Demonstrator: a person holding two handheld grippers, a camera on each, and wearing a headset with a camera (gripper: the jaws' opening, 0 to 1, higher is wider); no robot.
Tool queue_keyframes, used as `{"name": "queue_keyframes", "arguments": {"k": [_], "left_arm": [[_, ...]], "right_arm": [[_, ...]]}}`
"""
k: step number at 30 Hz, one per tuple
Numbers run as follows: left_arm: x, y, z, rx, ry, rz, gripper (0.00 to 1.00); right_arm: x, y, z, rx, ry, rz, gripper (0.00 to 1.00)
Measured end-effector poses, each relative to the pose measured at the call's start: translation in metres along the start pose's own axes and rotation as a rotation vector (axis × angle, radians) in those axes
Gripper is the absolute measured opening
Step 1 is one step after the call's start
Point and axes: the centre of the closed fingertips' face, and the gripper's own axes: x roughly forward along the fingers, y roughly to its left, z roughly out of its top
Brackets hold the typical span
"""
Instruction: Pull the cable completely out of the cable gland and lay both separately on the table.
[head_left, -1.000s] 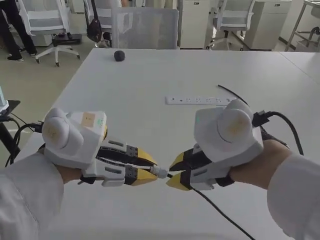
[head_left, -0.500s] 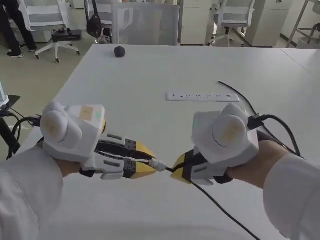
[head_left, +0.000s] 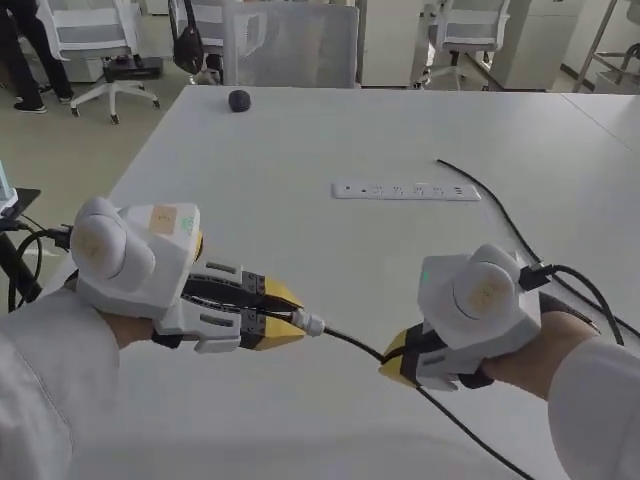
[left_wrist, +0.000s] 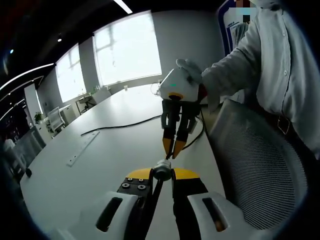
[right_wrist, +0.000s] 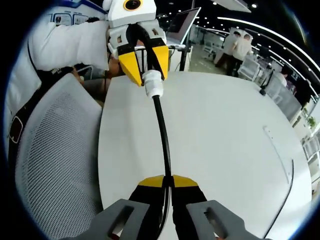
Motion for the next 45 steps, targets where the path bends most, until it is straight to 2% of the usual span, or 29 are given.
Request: {"name": "queue_keyframes", "arguments": {"k": [17,29,34,38,42,45], "left_arm": [[-0.002,-0.001,-0.001,-0.003,0.002,0.002,0.15],[-0.001,-0.001,0.001,-0.003,-0.001,0.001,0.15],[-0.001,-0.001,0.001,-0.004,0.001,0.002,0.15],[0.0,-0.002,0.001,-0.003,0.0,0.0,0.15],[0.002,-0.002,0.002,-0.003,0.001,-0.005,0.15],[0.003,-0.003,0.003,-0.002,0.0,-0.009,0.15]], "right_arm": [[0.0,-0.007,-0.041,0.074,0.049,-0.013,0.0],[-0.004,-0.005,-0.041,0.084,0.045,-0.009,0.03],[-0.007,-0.002,-0.031,0.094,0.023,-0.002,0.08],[-0.011,0.001,-0.015,0.077,-0.005,-0.001,0.1],[-0.018,0.002,0.015,0.023,-0.052,-0.012,0.1],[-0.023,0.004,0.044,-0.032,-0.101,-0.021,0.1]]}}
